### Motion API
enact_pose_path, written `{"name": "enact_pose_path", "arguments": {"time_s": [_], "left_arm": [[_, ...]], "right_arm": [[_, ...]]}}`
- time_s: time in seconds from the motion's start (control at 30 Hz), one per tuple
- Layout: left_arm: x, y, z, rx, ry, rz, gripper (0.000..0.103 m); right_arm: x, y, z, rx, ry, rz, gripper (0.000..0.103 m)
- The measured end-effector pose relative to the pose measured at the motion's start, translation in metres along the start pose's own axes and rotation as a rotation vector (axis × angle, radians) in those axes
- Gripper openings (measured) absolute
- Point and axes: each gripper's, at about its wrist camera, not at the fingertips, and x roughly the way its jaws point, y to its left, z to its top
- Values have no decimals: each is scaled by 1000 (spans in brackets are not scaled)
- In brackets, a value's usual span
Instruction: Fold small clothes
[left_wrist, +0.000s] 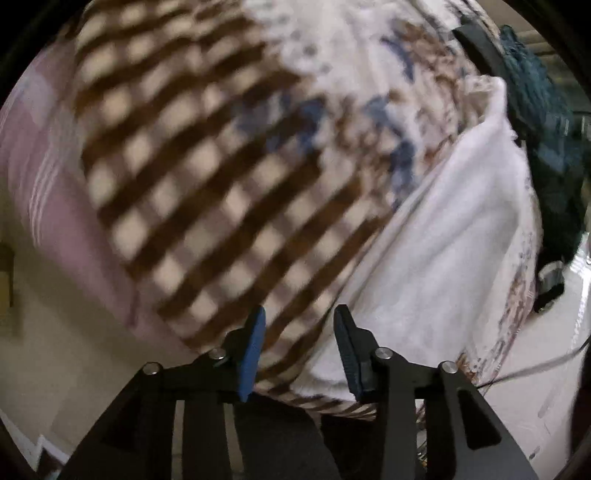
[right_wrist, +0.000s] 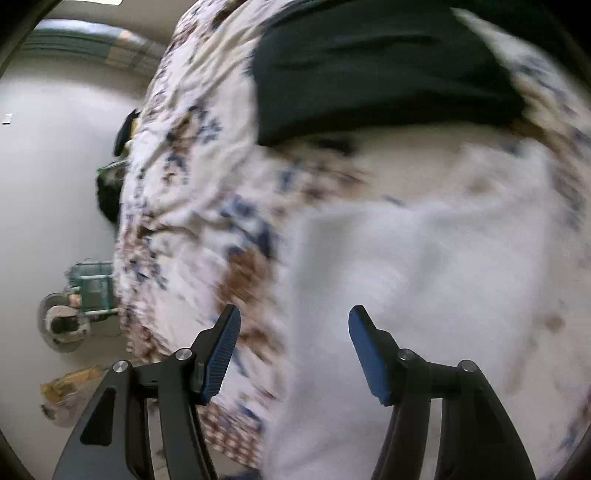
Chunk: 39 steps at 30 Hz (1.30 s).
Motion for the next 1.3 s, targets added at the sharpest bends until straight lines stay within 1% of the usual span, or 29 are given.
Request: {"name": "enact_pose_path", "arguments": {"time_s": [0.03, 0.07, 0.1, 0.13, 0.17, 0.2, 0.27, 0.3, 0.37, 0.43, 0.5, 0.57, 0.63, 0.67, 0.73, 0.8, 0.83, 0.87, 0.9, 0.93, 0.97, 1.03, 1.13, 1.17, 1.2, 1.23, 1.3], "left_arm": [[-1, -7, 8, 12, -5, -29, 42], [1, -12, 16, 19, -6, -66, 47], [7, -20, 22, 39, -1, -112, 50], [13, -30, 25, 65, 7, -130, 53], [23, -42, 26, 106, 21, -132, 53], [31, -45, 29, 132, 30, -129, 53], [54, -58, 23, 199, 68, -114, 53], [62, -59, 21, 214, 84, -106, 53], [76, -60, 11, 230, 104, -93, 53], [82, -57, 2, 245, 98, -99, 53], [82, -56, -2, 257, 86, -108, 53], [78, -58, -6, 283, 51, -72, 52], [69, -65, -15, 308, 13, -53, 48], [62, -61, -22, 326, -9, -44, 30], [54, -61, -31, 353, -47, 7, 7], [47, -61, -37, 376, -84, 4, 5], [41, -62, -42, 377, -105, 2, 5], [39, -61, -44, 371, -112, -9, 4], [34, -61, -49, 360, -120, -25, 4], [29, -62, -52, 346, -126, -36, 4], [24, -60, -56, 323, -126, -58, 4], [15, -53, -58, 266, -118, -104, 4], [16, -39, -59, 196, -90, -125, 4], [21, -33, -58, 179, -76, -121, 4], [26, -29, -56, 176, -74, -100, 4], [31, -27, -53, 185, -74, -87, 4], [48, -23, -47, 216, -66, -35, 5]], "right_arm": [[-4, -14, -22, 16, 5, -17, 63], [-4, -24, -37, 30, 9, -25, 63], [-7, -39, -61, 53, 16, -39, 63], [-4, -51, -85, 75, 29, -53, 63], [-2, -63, -110, 113, 49, -59, 63], [2, -74, -135, 153, 72, -53, 63], [11, -93, -184, 219, 107, -45, 63], [19, -104, -214, 256, 136, -43, 63], [35, -117, -255, 306, 171, -33, 63], [55, -129, -297, 364, 215, 11, 63], [75, -136, -329, 400, 237, 57, 63], [95, -142, -358, 421, 254, 86, 63], [101, -142, -373, 430, 228, 87, 63], [100, -141, -379, 423, 204, 86, 63], [94, -139, -383, 414, 167, 81, 63], [88, -137, -384, 404, 123, 72, 62], [86, -131, -383, 397, 103, 58, 50], [81, -131, -385, 382, 84, 40, 22], [78, -130, -388, 375, 75, 20, 14], [74, -130, -389, 377, 68, 15, 14], [68, -129, -393, 374, 50, 7, 11], [59, -127, -397, 351, 30, -10, 9], [40, -128, -403, 327, 25, -28, 8], [35, -128, -406, 327, 27, -26, 8], [33, -127, -408, 318, 31, -34, 8], [31, -125, -405, 306, 38, -49, 8], [35, -128, -406, 285, 58, -73, 8]]}}
